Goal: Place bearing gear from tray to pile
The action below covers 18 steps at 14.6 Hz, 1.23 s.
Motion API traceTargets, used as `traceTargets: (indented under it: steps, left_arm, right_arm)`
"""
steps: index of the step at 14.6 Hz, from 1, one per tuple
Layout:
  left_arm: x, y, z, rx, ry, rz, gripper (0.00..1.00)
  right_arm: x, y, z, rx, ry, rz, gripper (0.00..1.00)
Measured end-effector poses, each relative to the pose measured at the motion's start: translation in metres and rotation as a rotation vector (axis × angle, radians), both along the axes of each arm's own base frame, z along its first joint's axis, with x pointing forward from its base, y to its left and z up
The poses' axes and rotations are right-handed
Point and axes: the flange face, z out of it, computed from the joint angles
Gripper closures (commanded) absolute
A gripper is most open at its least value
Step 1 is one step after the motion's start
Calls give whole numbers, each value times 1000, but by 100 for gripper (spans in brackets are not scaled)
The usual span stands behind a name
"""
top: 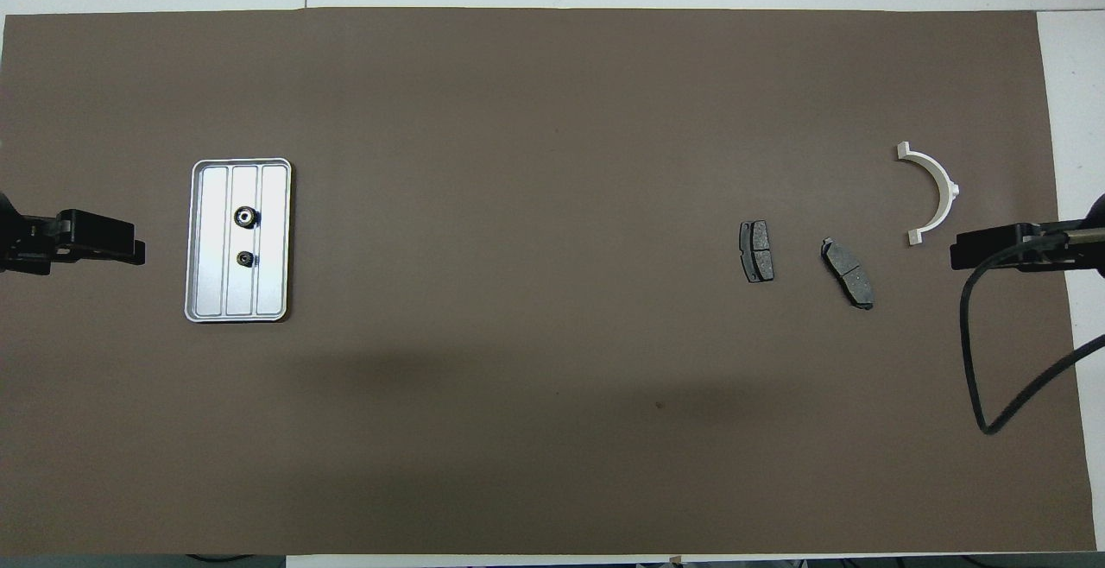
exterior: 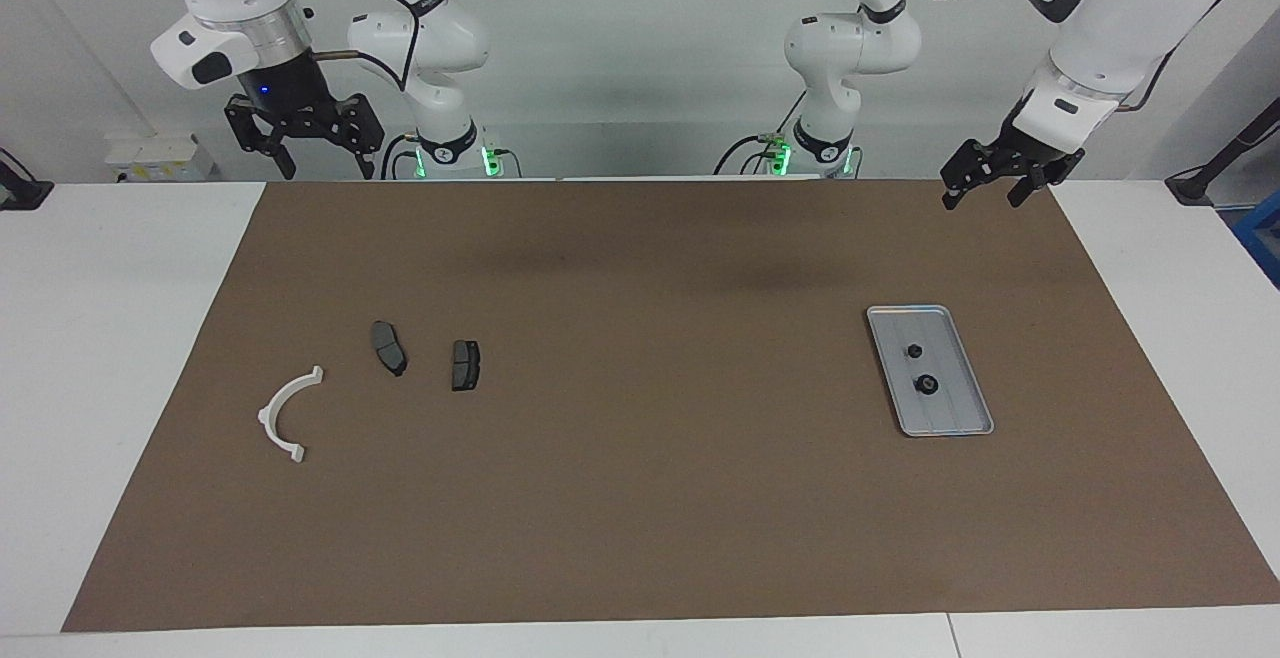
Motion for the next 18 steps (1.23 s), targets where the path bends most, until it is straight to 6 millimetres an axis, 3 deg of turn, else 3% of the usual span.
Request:
traceTargets:
  steps: [4, 7, 12, 18]
  left_arm:
    - [6, 18, -3, 1, -53, 37, 0]
    - [10, 34, -30, 3, -77, 64, 0]
    - [35, 12, -152, 13, -67, 39, 1]
    - [44, 12, -244, 24, -68, 44, 5]
  right_arm:
    - [0, 3, 0, -1, 0, 6, 0]
    - [0, 3, 0, -1, 0, 6, 0]
    - [0, 3, 0, -1, 0, 6, 0]
    - [0, 3, 0, -1, -1, 6, 0]
